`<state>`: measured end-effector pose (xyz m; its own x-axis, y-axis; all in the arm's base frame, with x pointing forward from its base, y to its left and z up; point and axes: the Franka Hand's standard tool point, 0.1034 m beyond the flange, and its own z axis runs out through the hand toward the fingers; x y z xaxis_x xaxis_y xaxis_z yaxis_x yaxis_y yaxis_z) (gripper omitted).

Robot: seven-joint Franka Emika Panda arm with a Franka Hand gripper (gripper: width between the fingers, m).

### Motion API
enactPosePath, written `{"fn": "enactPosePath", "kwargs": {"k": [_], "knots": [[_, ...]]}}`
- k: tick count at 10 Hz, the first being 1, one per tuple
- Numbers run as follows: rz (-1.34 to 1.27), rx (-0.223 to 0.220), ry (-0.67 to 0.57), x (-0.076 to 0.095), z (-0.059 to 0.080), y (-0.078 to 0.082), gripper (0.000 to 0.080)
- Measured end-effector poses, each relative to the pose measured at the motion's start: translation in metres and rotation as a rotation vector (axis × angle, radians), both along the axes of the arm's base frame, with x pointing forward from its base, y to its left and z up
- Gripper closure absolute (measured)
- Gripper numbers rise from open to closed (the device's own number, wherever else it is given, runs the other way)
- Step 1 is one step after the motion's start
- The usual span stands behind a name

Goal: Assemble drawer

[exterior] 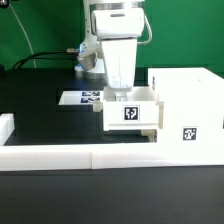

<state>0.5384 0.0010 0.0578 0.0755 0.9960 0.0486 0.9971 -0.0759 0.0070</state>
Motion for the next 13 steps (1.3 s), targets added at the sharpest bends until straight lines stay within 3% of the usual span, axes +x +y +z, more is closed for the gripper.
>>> {"fn": "enactPosePath", "kwargs": {"k": [5,13], "knots": [[0.000,-0.002,0.028,-0.002,0.000,-0.001,0.0758],[0.048,-0.012,0.025,-0.001,0.001,0.012,0.0758]]}}
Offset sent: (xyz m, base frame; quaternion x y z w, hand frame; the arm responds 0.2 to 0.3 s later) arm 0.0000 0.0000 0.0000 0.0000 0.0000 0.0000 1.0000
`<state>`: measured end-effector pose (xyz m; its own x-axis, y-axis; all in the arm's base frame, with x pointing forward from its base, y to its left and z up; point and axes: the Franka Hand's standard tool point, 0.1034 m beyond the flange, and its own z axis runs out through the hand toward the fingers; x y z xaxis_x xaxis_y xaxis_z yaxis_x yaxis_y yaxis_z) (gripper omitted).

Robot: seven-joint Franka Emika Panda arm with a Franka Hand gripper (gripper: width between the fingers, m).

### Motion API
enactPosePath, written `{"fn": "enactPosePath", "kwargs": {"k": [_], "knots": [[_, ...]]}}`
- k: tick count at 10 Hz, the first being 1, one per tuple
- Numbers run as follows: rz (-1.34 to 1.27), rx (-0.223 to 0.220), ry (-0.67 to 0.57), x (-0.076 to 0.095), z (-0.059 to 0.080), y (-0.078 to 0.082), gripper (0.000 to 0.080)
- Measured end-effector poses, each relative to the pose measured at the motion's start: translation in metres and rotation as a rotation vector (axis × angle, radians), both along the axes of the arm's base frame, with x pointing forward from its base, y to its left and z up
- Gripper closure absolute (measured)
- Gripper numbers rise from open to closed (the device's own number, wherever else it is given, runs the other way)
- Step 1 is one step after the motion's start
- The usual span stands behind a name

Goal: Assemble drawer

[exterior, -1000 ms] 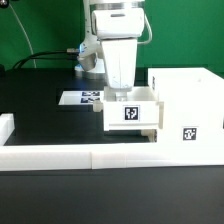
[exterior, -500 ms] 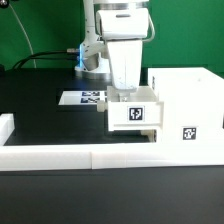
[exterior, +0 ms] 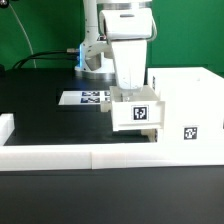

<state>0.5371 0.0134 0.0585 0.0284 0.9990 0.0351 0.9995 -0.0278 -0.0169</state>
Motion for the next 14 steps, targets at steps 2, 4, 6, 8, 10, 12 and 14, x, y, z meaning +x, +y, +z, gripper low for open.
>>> {"fn": "enactPosePath", "kwargs": {"k": [2,4,6,8,10,12,14], "knots": [[0.029,-0.009,0.000,0.0017,-0.0008,0.0003,0.0758],[0.028,-0.009,0.000,0.0016,-0.0009,0.0001,0.0758],[0.028,-0.009,0.000,0.0016,-0.0009,0.0000,0.0758],[0.014,-0.008,-0.001,0.0018,-0.0004,0.0053,0.0758],[0.025,-0.008,-0.004,0.0020,-0.0005,0.0058,0.0758],[0.029,-0.007,-0.011,0.0029,-0.0004,0.0039,0.0758],[0.024,-0.008,-0.012,0.0028,0.0006,0.0027,0.0651]]}}
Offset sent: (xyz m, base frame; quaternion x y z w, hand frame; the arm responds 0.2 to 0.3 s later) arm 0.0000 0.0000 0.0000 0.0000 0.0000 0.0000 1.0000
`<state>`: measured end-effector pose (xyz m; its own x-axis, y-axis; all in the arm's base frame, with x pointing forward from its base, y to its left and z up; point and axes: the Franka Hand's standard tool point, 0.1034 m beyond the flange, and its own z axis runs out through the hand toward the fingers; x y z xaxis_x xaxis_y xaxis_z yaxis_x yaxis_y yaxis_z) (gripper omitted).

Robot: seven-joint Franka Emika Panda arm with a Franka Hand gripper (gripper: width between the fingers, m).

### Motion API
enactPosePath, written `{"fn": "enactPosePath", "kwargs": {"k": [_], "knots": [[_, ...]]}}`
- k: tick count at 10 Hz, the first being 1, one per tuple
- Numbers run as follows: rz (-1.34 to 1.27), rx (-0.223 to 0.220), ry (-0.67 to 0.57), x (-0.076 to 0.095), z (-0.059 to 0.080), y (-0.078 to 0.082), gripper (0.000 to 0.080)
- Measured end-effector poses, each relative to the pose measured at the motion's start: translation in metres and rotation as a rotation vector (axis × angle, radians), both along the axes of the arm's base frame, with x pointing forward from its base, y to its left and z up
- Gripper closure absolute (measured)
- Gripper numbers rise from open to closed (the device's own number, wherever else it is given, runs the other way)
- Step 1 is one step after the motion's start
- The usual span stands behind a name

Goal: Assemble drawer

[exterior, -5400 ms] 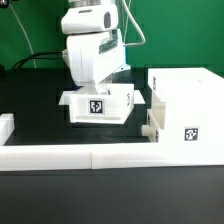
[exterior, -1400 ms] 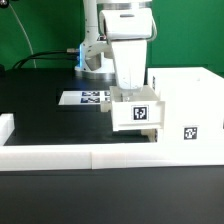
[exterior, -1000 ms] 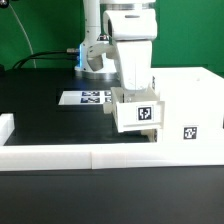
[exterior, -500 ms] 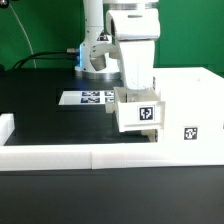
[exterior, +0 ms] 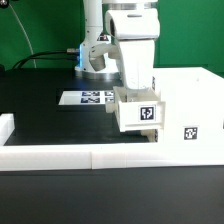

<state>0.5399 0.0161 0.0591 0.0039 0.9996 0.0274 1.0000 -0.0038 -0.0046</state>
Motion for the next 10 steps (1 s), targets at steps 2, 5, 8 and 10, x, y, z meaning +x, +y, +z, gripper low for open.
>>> {"fn": "enactPosePath", "kwargs": {"k": [2,5,8,10], "knots": [[-0.021,-0.004,-0.017,0.004,0.011,0.000,0.0376],[-0.025,-0.021,-0.018,0.007,0.034,-0.006,0.0169],[-0.005,-0.032,-0.019,0.008,0.042,-0.033,0.0151],[-0.008,-0.031,-0.017,0.007,0.041,-0.048,0.0151]]}}
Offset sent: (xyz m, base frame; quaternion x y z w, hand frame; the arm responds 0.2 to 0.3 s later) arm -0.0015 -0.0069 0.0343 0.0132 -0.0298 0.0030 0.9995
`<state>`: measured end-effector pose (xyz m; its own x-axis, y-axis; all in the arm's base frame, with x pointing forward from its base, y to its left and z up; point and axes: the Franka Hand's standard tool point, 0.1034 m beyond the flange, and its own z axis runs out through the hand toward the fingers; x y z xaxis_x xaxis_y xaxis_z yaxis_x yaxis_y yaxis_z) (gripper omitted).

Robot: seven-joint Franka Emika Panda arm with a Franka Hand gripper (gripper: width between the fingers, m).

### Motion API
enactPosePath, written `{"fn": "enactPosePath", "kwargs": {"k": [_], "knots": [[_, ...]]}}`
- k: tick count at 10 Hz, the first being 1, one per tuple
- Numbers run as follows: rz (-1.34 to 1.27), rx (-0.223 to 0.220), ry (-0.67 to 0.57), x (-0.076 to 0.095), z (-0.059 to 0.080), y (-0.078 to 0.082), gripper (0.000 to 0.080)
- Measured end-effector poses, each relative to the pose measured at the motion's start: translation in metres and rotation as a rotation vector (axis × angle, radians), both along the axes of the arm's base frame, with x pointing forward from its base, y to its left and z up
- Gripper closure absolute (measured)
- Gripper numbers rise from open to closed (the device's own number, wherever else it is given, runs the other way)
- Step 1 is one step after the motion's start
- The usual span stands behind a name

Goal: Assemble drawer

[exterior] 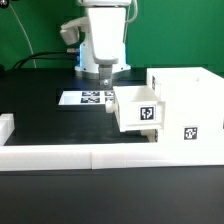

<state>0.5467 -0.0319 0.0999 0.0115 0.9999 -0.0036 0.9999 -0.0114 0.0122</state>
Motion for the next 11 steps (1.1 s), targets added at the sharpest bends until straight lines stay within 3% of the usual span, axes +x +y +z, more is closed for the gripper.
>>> {"fn": "enactPosePath", "kwargs": {"k": [2,7,8,11], "knots": [[0.012,0.007,0.002,-0.001,-0.001,-0.006,0.0151],[0.039,0.186,0.034,-0.004,-0.024,-0.031,0.0151],[0.027,0.222,0.049,-0.005,-0.029,-0.030,0.0151],[-0.014,0.227,0.069,-0.004,-0.036,-0.003,0.0151]]}}
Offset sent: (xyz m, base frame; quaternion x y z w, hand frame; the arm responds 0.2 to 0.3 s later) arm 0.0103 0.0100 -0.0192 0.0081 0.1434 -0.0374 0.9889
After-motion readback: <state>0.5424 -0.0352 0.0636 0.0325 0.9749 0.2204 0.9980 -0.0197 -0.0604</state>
